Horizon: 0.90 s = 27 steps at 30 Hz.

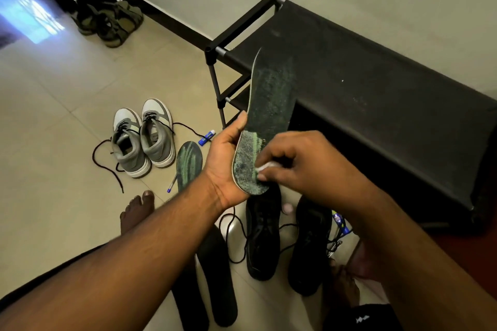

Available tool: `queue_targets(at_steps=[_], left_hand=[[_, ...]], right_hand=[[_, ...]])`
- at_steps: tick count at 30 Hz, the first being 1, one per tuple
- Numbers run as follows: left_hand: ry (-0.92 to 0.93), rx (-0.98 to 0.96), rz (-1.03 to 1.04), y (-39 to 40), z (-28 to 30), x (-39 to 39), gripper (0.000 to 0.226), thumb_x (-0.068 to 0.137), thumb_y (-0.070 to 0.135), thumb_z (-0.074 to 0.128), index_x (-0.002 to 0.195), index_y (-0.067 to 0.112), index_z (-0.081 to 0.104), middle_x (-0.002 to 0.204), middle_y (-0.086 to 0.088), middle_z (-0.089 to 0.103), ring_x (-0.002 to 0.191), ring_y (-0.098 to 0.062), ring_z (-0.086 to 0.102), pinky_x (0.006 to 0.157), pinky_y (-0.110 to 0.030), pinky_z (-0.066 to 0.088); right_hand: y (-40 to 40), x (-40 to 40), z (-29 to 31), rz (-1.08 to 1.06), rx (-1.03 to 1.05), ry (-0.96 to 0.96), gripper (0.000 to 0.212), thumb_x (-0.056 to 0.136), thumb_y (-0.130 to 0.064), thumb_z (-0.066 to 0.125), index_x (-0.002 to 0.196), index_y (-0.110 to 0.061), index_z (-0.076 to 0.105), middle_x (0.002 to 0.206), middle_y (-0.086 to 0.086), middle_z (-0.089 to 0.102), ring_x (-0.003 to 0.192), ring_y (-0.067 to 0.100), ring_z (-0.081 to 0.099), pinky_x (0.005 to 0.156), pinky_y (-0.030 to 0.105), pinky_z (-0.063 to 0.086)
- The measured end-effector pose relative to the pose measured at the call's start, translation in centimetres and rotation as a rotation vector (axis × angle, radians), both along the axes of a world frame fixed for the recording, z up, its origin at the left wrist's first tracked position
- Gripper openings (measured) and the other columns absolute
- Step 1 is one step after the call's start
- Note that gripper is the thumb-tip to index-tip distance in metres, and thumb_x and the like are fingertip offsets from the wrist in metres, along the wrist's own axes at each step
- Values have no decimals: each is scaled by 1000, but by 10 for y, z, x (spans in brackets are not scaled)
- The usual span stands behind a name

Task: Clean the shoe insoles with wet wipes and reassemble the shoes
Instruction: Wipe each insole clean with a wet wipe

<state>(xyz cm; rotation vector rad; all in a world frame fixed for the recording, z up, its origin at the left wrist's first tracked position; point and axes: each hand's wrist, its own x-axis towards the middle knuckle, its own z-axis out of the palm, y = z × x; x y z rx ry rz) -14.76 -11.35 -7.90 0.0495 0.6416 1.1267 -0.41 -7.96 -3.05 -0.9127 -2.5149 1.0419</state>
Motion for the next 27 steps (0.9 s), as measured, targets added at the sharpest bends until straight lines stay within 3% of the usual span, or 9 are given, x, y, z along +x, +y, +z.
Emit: queue_targets(at_steps=[3, 6, 11, 15, 20, 23, 27], left_hand=[[0, 1, 45, 2, 3, -9, 54, 94, 49, 46, 101, 2, 72, 102, -12, 69, 92, -24, 68, 84, -32, 56], [-14, 5, 36, 1, 3, -10, 56, 98, 50, 42, 101, 3, 72, 99, -11, 70, 87, -23, 69, 78, -31, 57], [6, 9, -1, -2, 6, -1, 61, 100, 51, 38, 93, 5, 76, 97, -12, 70, 87, -24, 70, 81, -40, 59], [6, -43, -28, -2, 6, -6, 62, 98, 55, 40, 88, 4, 76, 88, -10, 70, 81, -22, 68, 79, -33, 56], [9, -78, -14, -4, 6, -6, 62, 99, 52, 42, 84, 3, 76, 85, -11, 72, 77, -23, 72, 71, -30, 59], [16, -103, -60, -5, 4, 1, 63, 98, 55, 42, 82, 4, 74, 80, -12, 71, 71, -24, 71, 63, -31, 60], [90, -49, -92, -5, 0, 12, 59, 100, 53, 37, 89, 13, 79, 95, -10, 74, 87, -23, 72, 76, -46, 58]], right_hand=[[-1, -10, 4, 93, -95, -22, 12, 74, -15, 81, 84, -19, 76, 83, -9, 69, 80, 2, 63, 72, 20, 50], [9, -13, 4, -11, -172, 22, 14, 74, -16, 81, 82, -25, 74, 80, -13, 68, 77, -2, 63, 68, 17, 48], [21, -15, 1, -250, 1, 116, 8, 79, -12, 77, 86, -15, 73, 85, -6, 64, 80, 8, 63, 68, 31, 55], [13, -16, -1, -73, -10, 42, 13, 77, -17, 80, 88, -19, 74, 85, -13, 64, 80, -2, 59, 71, 15, 45], [-5, -14, -4, 142, -102, 5, 14, 76, -12, 80, 87, -19, 75, 81, -17, 63, 82, 0, 62, 72, 11, 48], [-1, -8, -11, -37, -96, 78, 12, 79, -13, 77, 89, -18, 74, 83, -14, 63, 80, 2, 62, 69, 14, 50], [19, -3, -19, -346, 88, 207, 8, 80, -12, 75, 87, -14, 74, 83, -7, 65, 79, 3, 60, 71, 14, 47]])
